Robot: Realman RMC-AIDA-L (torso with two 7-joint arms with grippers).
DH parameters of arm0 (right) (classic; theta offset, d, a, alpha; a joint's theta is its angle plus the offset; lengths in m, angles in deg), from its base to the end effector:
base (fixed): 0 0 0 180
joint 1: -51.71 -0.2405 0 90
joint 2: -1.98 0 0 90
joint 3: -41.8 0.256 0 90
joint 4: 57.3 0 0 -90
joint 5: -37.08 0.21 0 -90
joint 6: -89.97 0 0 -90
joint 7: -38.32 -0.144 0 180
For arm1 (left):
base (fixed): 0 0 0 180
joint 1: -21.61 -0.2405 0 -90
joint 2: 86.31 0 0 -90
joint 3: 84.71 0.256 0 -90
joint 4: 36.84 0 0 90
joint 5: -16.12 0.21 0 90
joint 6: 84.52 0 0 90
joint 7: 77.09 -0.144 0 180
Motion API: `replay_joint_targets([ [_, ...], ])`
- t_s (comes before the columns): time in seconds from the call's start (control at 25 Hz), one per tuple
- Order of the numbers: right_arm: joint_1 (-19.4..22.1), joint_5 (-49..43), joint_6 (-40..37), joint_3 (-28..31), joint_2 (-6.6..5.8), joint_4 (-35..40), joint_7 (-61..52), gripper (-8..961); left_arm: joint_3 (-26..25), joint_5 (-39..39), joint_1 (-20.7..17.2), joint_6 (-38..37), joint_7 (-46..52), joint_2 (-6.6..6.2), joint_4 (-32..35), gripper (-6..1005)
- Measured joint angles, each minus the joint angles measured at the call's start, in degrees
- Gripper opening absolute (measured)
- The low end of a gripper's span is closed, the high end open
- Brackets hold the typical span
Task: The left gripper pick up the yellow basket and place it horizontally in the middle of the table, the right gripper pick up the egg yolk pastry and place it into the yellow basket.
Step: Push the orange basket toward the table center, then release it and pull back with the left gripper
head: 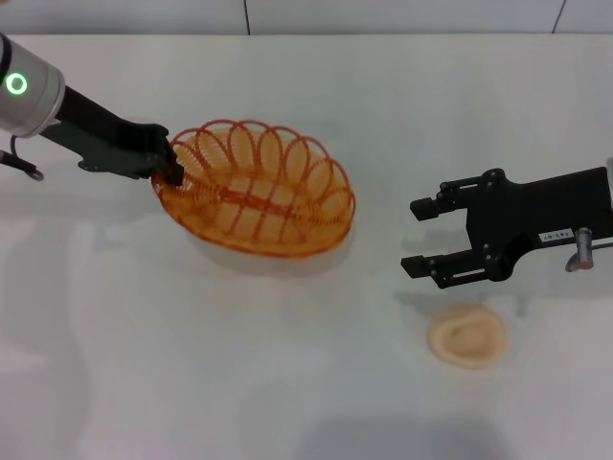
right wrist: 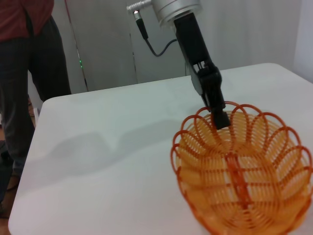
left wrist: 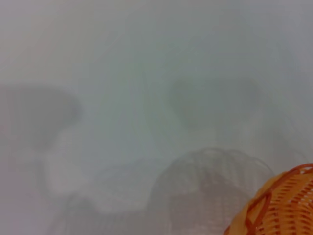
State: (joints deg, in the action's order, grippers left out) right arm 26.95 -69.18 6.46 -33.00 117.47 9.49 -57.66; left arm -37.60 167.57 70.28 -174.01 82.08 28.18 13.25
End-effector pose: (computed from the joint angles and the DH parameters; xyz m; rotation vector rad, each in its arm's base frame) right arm 0.1883 0.3307 0.0019 -2.9587 0.2338 0.3470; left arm -0.2152 0.4054 0.0422 -2.2092 -1.7539 0.1427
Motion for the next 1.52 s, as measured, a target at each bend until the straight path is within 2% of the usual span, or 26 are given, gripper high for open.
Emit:
replay_joint_targets([
  [0.2, -0.2, 0.7, -0.2, -0.1, -0.03, 0.0, 0.0, 697, -4.0, -2.5, -0.8, 1.3, 2.9, 0.47, -1.4, 82],
  [0.4, -0.2, 1.4, -0.4, -0.1, -0.15, 0.1, 0.2, 697, -7.1, -3.5, -0.6, 2.3, 3.9, 0.41, -4.2, 83],
  [0.88, -0.5, 1.5, -1.4, 0.2, -0.21, 0.1, 0.2, 696, -3.9, -3.6, 0.8, 6.6, 2.9, 1.55, -8.9, 83],
  [1.52, -0.5, 1.5, -2.5, 0.3, -0.27, 0.3, 0.2, 695, -3.7, -4.6, 1.7, 11.9, 1.3, 3.48, -15.3, 82],
])
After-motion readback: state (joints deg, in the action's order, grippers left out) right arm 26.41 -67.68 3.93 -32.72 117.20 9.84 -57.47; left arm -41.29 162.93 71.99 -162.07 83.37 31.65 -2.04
